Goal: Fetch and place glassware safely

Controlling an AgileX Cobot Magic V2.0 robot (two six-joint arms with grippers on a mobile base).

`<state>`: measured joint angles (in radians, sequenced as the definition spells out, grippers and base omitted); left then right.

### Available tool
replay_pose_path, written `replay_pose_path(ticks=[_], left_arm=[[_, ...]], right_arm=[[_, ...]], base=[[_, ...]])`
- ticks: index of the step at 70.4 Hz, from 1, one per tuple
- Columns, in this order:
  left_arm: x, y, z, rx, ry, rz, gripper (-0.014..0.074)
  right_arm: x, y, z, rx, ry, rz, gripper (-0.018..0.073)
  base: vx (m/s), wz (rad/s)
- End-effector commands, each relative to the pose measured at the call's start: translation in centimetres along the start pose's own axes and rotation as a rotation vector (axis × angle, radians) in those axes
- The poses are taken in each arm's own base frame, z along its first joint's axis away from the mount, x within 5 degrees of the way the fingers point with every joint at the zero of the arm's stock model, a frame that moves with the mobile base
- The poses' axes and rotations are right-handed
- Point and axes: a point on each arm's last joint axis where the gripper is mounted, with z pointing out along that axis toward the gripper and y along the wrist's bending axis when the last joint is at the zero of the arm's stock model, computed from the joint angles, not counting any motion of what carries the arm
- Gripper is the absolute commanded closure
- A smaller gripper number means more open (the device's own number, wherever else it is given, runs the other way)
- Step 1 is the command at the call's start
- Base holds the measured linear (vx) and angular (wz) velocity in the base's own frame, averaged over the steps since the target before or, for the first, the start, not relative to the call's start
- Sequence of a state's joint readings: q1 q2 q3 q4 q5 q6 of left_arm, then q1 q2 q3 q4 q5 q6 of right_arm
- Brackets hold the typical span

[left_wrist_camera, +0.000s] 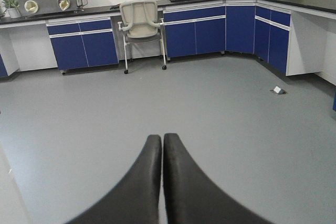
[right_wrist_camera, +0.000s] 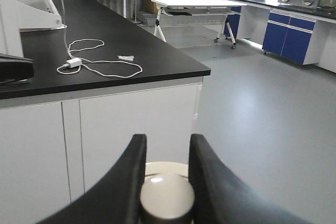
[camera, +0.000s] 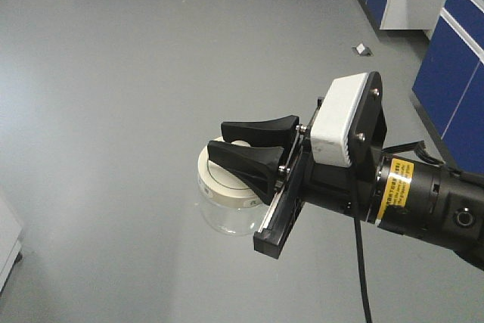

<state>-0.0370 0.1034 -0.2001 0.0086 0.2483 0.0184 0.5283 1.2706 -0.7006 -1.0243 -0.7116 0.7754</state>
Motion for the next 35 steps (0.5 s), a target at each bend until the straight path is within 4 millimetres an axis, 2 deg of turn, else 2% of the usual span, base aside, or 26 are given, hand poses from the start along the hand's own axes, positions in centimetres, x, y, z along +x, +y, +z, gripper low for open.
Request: replay_pose_path(ticks=[1, 35], left_arm=[[-1.57, 0.03, -0.13, -0.002, -0.088, -0.014, 0.0603], [-1.56, 0.03, -0.13, -0.002, -0.088, -0.014, 0.0603]], right_arm=[[-2.28, 0.29, -0.36, -0.021, -0.117, 0.001, 0.0563], [-2.28, 0.29, -0.36, -0.021, -0.117, 0.001, 0.0563]], base=[[0.46, 0.01], [0.47, 0.00]])
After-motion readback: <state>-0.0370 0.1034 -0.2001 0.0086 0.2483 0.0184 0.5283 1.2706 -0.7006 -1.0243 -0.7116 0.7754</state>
